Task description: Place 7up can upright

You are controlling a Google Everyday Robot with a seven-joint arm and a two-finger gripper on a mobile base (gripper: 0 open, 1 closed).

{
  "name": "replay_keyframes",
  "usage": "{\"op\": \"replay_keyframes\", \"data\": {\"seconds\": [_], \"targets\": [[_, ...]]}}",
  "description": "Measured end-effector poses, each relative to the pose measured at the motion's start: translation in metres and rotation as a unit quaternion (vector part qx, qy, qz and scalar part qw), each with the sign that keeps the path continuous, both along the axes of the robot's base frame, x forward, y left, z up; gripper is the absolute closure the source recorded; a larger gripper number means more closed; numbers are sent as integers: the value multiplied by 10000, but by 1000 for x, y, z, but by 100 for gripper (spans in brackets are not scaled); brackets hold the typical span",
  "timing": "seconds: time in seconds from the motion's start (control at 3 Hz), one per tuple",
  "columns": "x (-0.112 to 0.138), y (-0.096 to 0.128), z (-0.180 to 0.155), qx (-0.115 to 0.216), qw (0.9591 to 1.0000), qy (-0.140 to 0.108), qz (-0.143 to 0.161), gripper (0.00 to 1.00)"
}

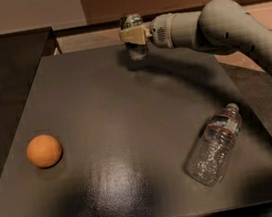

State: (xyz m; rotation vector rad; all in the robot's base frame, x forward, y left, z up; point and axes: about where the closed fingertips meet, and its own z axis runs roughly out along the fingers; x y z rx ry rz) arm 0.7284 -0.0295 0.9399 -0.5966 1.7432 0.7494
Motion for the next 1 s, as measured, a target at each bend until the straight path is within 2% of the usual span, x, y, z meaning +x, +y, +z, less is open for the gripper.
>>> {"op": "replay_keyframes", "data": {"seconds": [0.67, 1.0], "targets": [[11, 0, -14, 109, 9980, 207, -580, 100], [14, 0, -18, 159, 9968, 249, -742, 100]]}}
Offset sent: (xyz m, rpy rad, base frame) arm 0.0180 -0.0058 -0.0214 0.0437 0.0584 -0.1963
